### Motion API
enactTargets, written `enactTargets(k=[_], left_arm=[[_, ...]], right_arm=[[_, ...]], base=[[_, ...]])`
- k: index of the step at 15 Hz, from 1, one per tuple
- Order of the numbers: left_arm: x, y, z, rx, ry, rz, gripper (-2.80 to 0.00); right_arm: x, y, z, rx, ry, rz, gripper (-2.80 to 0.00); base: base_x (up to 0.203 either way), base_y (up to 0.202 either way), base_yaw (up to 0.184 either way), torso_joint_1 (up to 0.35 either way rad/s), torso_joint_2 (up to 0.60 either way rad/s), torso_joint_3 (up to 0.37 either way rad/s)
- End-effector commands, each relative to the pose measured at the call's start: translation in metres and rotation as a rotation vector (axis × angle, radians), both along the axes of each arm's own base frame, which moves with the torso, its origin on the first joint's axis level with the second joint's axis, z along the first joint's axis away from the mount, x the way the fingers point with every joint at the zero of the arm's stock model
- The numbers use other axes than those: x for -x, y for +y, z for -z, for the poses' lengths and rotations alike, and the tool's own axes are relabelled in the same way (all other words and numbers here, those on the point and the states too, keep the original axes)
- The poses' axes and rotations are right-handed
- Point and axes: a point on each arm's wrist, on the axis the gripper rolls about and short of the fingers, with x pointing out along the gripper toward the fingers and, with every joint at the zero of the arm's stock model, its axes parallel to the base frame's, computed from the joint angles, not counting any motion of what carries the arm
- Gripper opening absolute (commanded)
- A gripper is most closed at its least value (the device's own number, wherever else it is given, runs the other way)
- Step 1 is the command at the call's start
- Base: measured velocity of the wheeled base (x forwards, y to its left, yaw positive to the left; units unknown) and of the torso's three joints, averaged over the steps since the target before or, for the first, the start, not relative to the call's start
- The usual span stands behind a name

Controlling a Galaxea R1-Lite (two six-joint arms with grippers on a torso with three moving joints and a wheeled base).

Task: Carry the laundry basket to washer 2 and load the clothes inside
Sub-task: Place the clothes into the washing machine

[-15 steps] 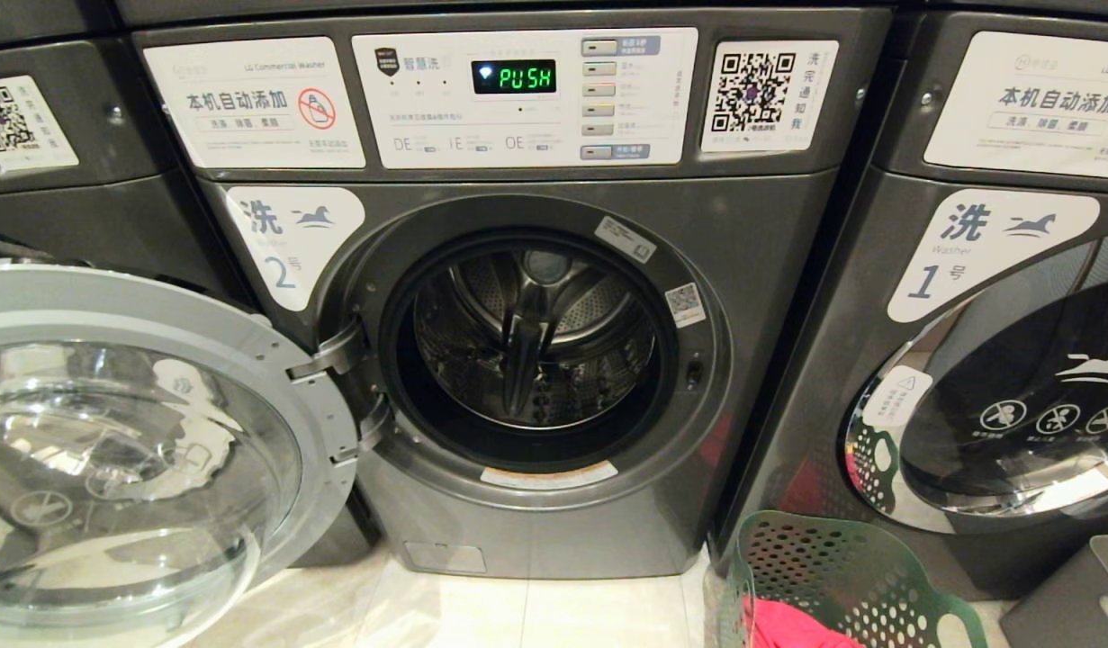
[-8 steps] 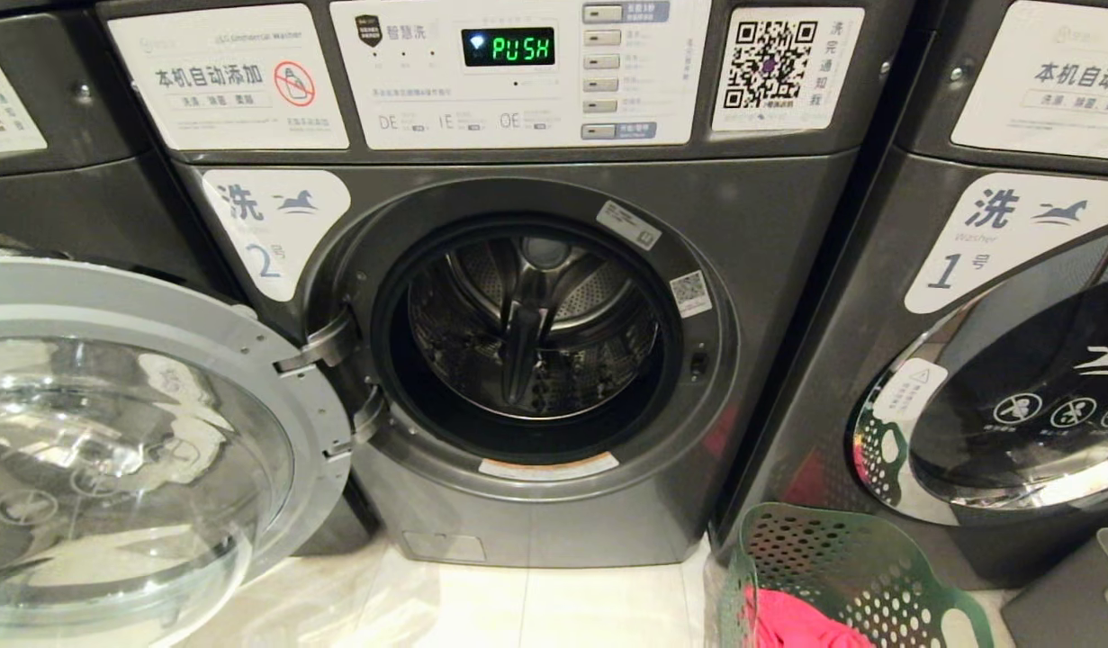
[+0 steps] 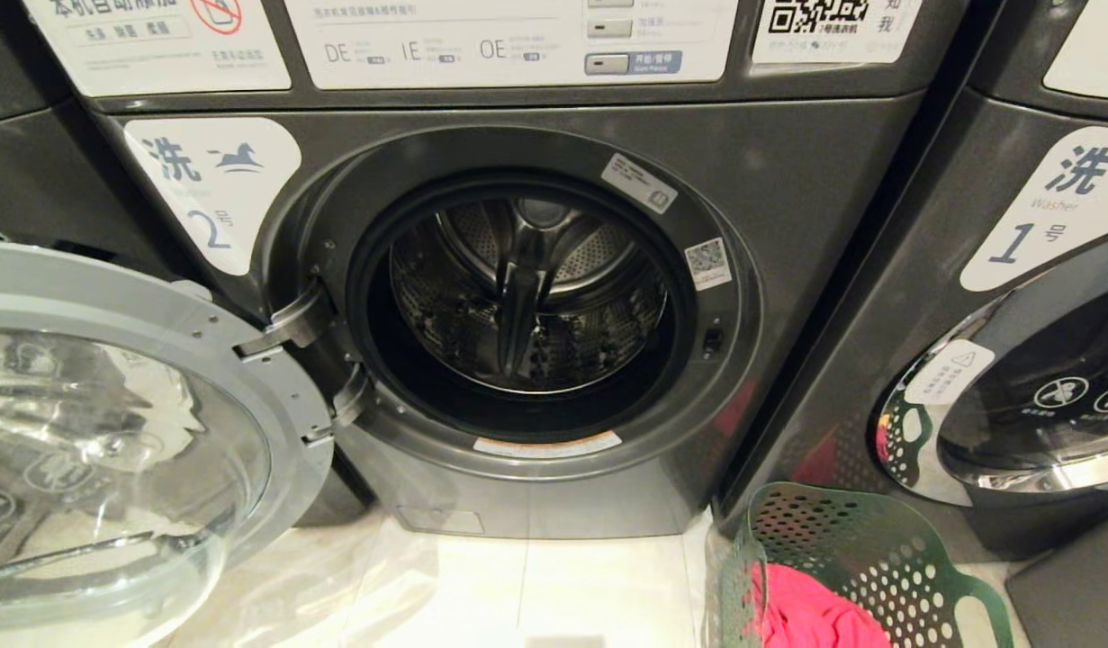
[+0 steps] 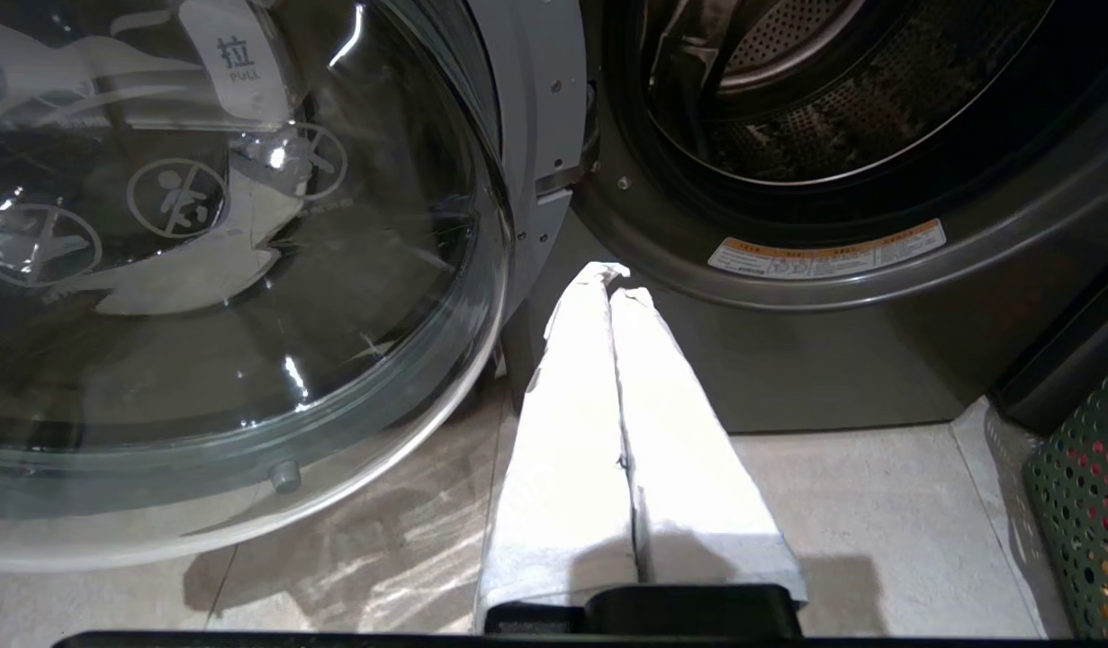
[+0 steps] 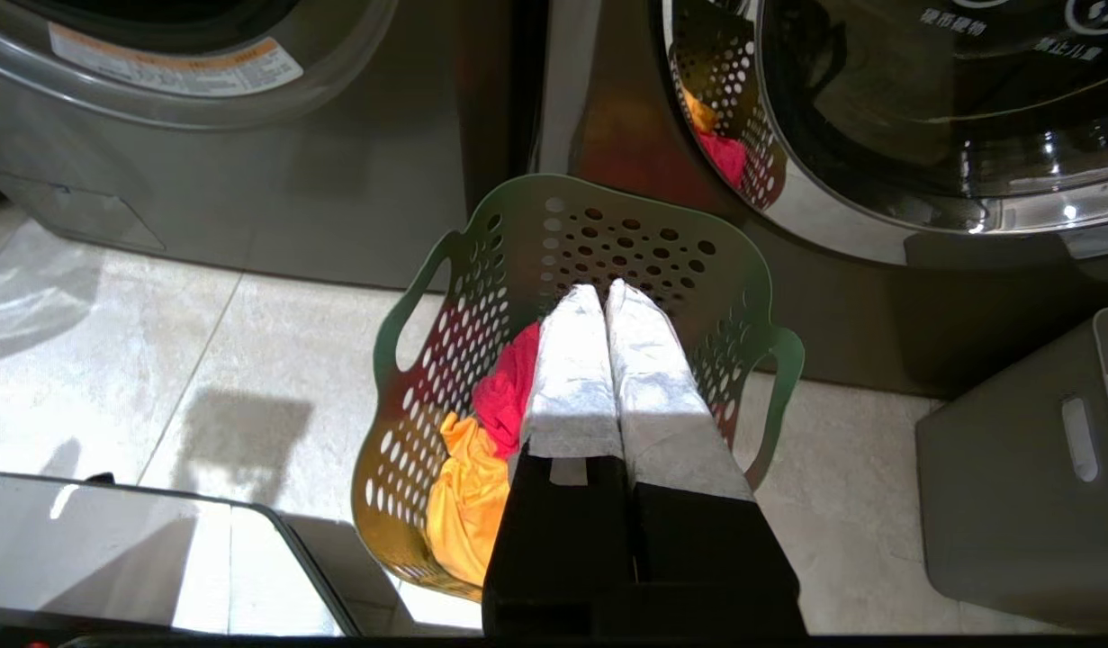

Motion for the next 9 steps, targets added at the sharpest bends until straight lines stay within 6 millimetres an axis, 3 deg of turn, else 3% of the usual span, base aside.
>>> enactTargets(k=[1,9], left_arm=[[-0.0032,0.0000,0.0110,0.000,0.039,-0.002,-2.80],[-0.0032,0.0000,0.0110,0.003,0.039,-0.003,-2.80]], right_arm=[[0.0000,0.0000,0.0001,0.001,0.000,-0.001,-2.80],[0.0000,0.0000,0.0001,0.001,0.000,0.000,-2.80]], base=[[0.000,0.000,0.000,0.005,0.01,-0.204],[0.000,0.000,0.000,0.002,0.00,-0.200]])
